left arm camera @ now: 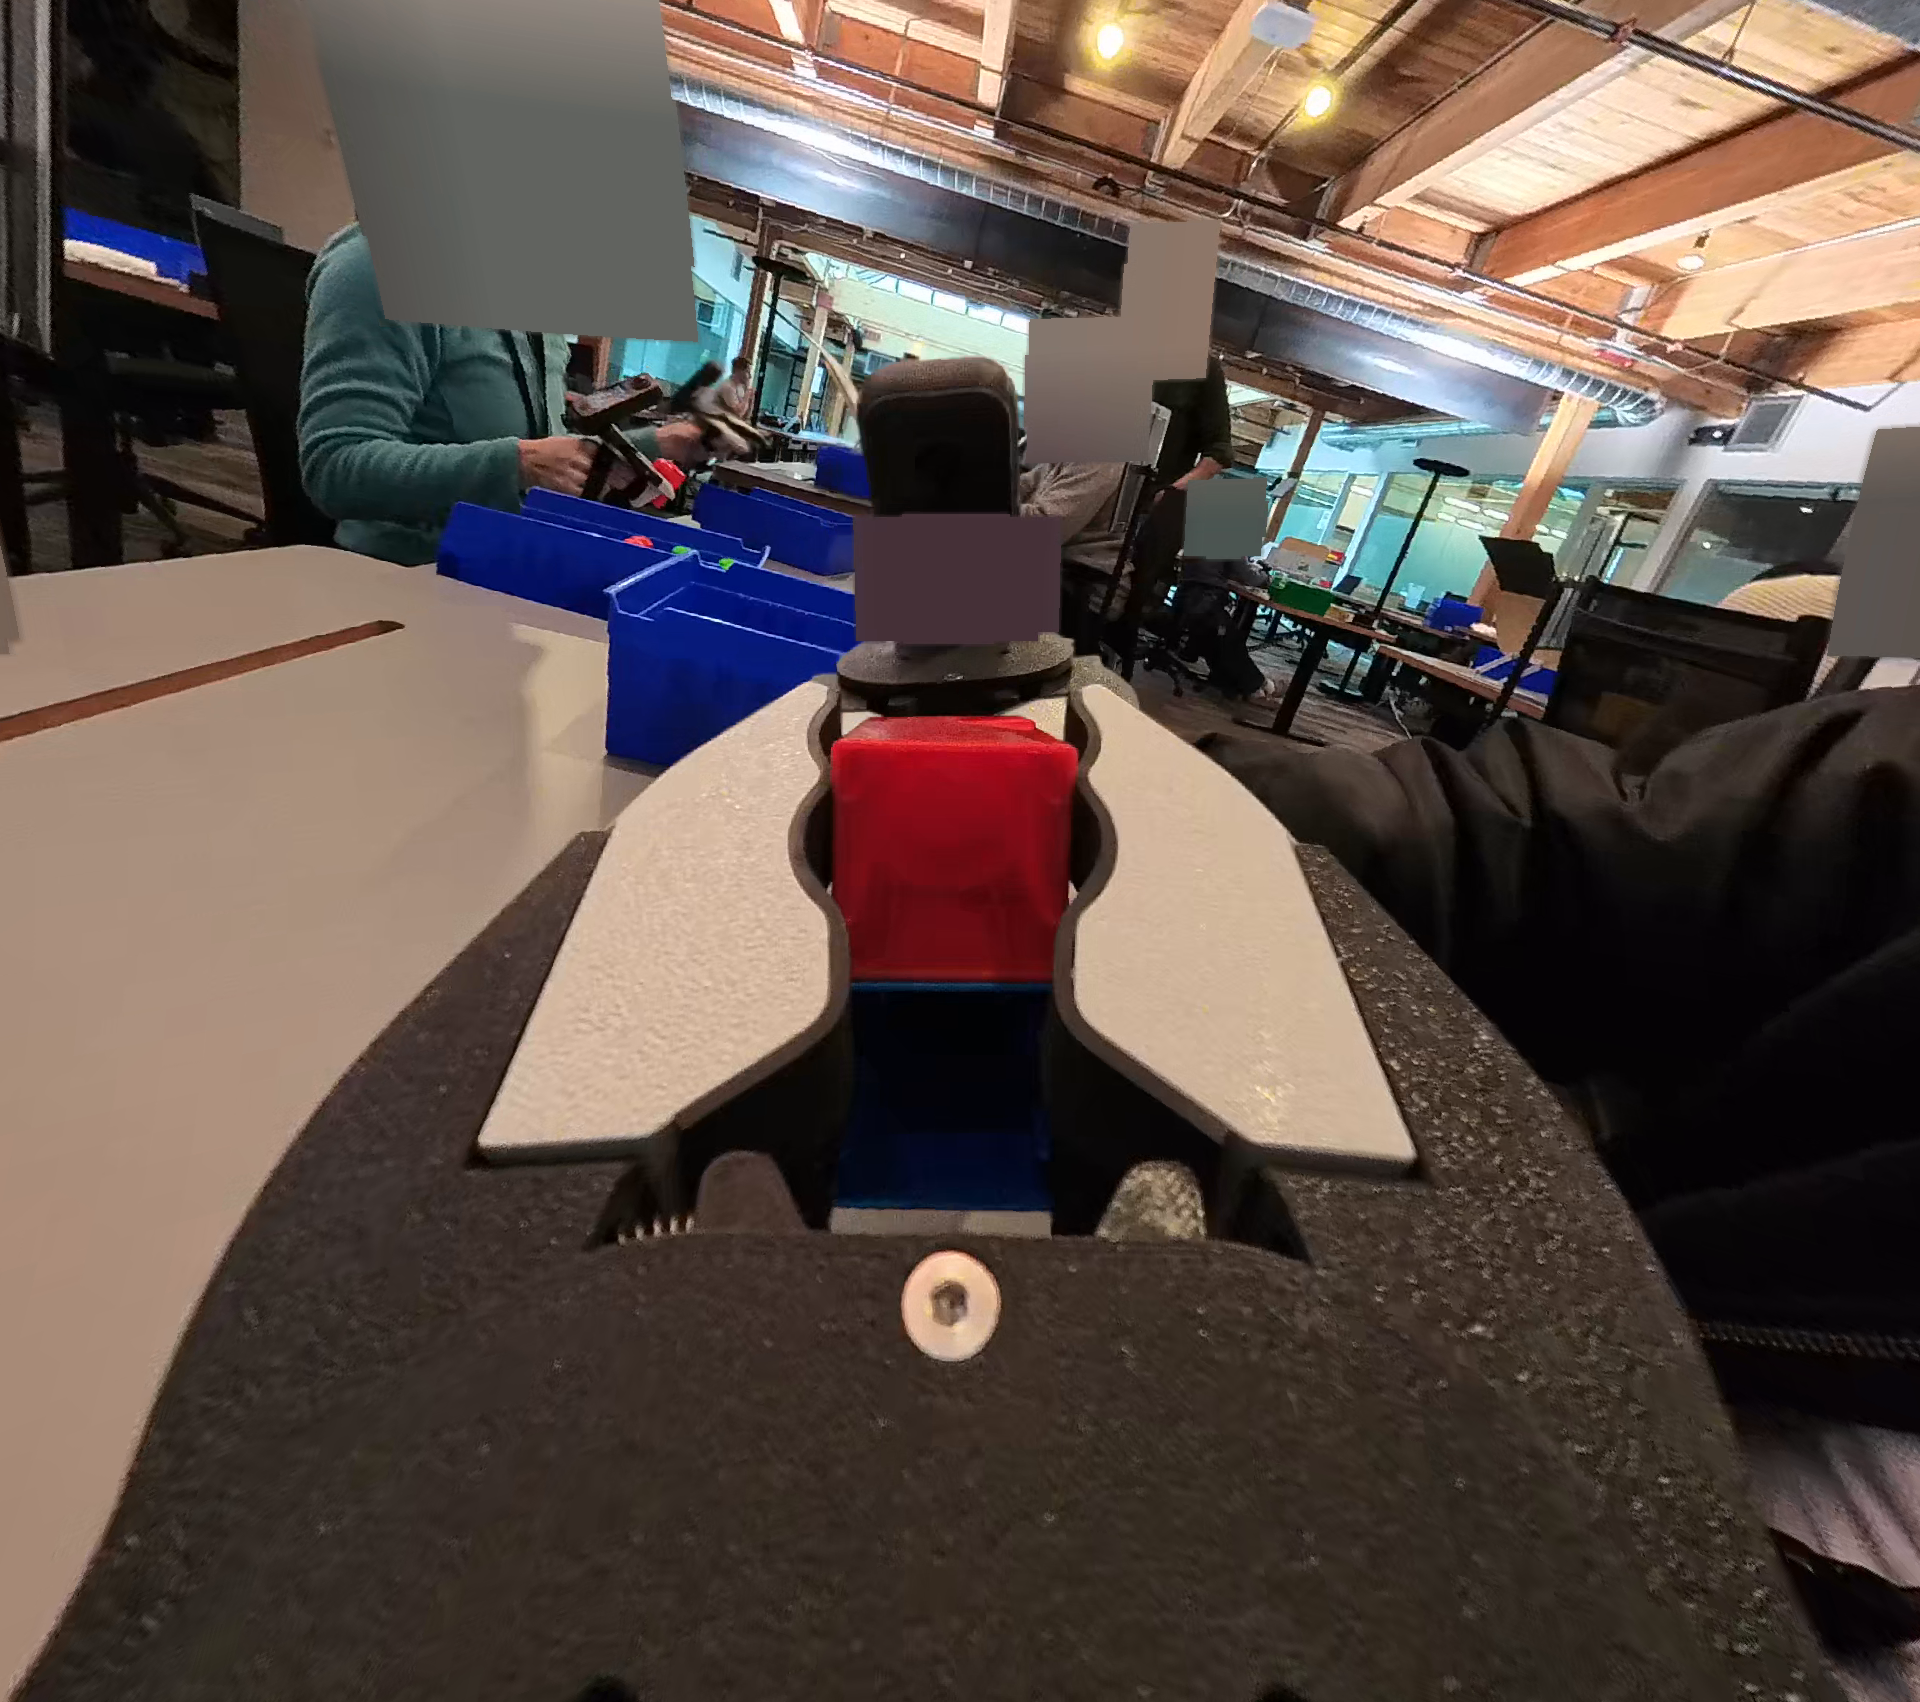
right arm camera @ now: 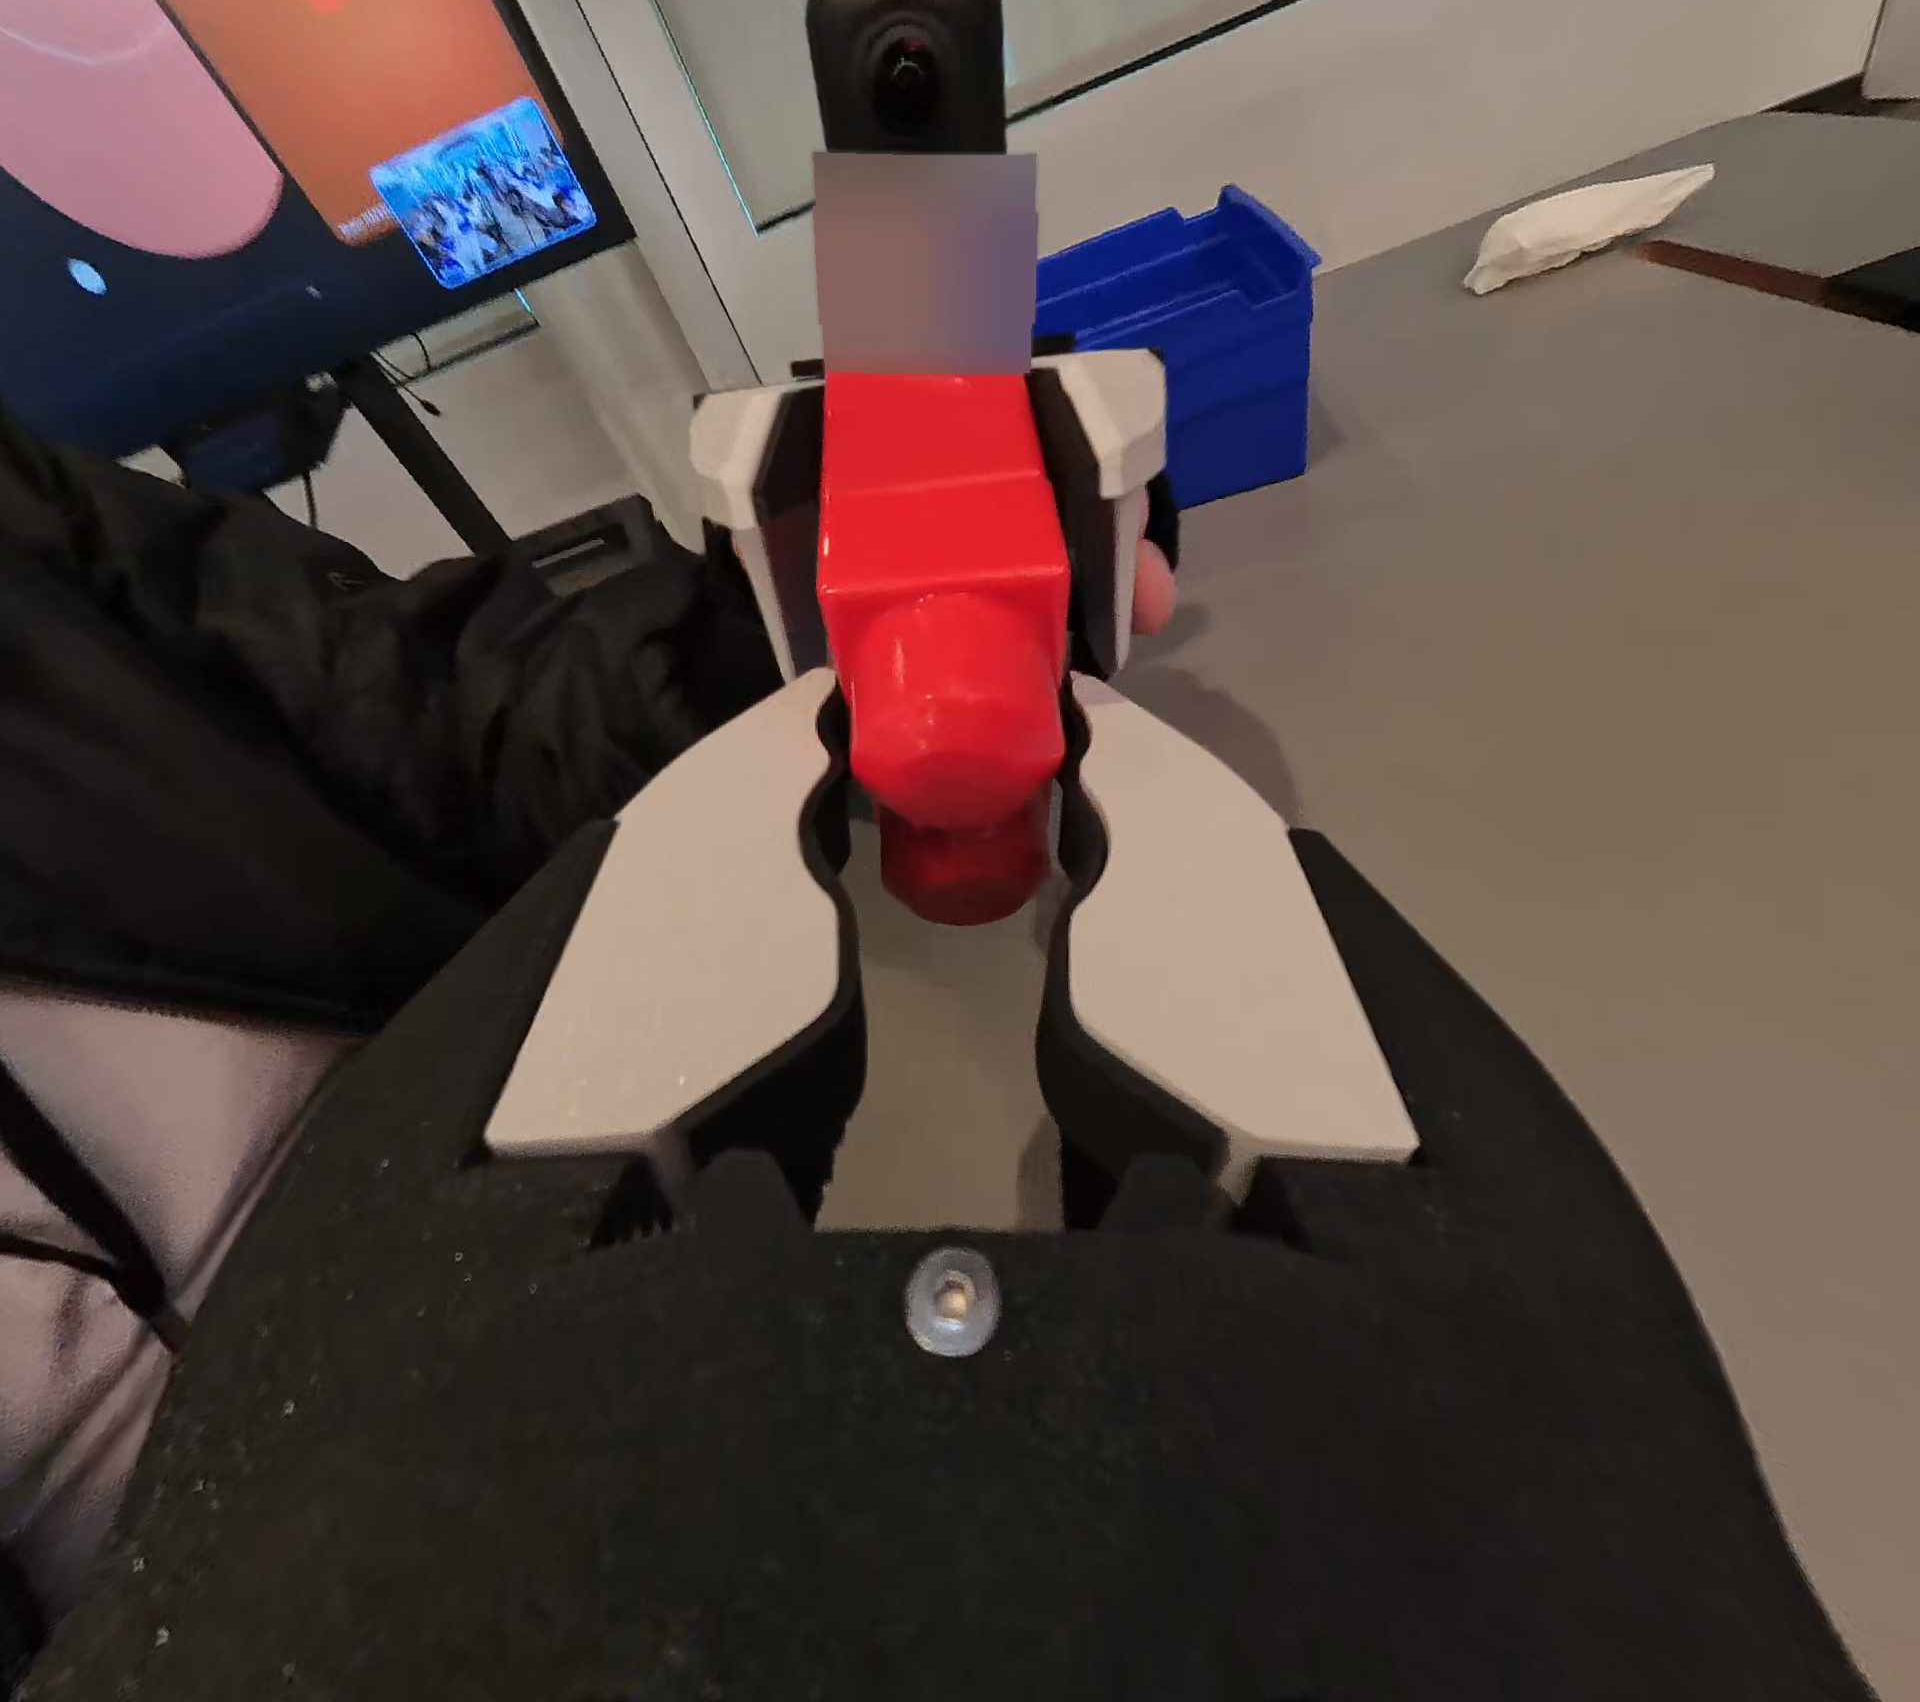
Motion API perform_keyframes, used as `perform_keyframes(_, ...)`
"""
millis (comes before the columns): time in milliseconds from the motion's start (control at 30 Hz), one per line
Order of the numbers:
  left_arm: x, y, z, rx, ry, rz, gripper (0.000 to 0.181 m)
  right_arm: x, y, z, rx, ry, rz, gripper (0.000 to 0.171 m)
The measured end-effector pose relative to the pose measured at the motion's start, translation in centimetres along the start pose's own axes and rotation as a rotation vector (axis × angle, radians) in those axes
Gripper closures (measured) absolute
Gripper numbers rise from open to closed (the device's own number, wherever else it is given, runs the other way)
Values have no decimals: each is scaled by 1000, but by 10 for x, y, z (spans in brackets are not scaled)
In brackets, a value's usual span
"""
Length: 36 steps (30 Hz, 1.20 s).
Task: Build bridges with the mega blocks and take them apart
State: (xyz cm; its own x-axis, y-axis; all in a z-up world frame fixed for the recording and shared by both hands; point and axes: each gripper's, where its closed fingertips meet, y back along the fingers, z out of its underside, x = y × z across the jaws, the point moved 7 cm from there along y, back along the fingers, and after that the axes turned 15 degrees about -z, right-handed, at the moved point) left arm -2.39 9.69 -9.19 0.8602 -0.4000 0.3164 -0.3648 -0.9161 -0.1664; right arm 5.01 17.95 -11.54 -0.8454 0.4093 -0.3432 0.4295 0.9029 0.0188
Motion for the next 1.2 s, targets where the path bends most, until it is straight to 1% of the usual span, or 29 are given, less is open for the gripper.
perform_keyframes(33,1,0,-1,6,-2,-1,137,-1,0,-1,-27,14,9,135)
perform_keyframes(100,-1,1,-3,11,-24,-42,120,-3,2,-1,-102,62,63,135)
perform_keyframes(167,-5,5,-5,-4,-65,-84,115,-6,8,-1,-190,132,144,135)
perform_keyframes(233,-10,10,-9,11,-101,-144,111,-12,17,-3,-325,260,269,135)
perform_keyframes(267,-12,12,-12,21,-112,-166,112,-16,22,-4,-417,359,344,135)
perform_keyframes(367,-19,18,-15,27,-176,-261,115,-29,37,-11,-782,703,578,135)
perform_keyframes(433,-21,19,-15,46,-168,-272,118,-36,45,-15,-997,908,690,135)
perform_keyframes(467,-22,19,-15,49,-148,-264,118,-39,48,-16,-1066,989,725,135)
perform_keyframes(533,-24,18,-13,45,-122,-264,119,-45,51,-17,-1144,1131,780,135)
perform_keyframes(600,-28,18,-11,43,-109,-281,120,-49,56,-13,-1225,1227,813,135)
perform_keyframes(667,-30,18,-9,37,-93,-291,120,-53,61,-7,-1235,1284,813,135)
perform_keyframes(733,-32,15,-7,21,-87,-290,121,-54,70,-3,-1247,1292,813,135)
perform_keyframes(967,-31,6,5,-51,-114,-281,121,-46,93,-7,-1213,1228,816,135)
perform_keyframes(1067,-31,5,7,-61,-120,-283,121,-46,102,-13,-1183,1130,813,135)
perform_keyframes(1133,-31,5,6,-51,-127,-290,121,-50,113,-22,-1133,1096,824,135)
perform_keyframes(1200,-31,6,5,-50,-137,-295,122,-55,126,-32,-1123,1017,837,135)
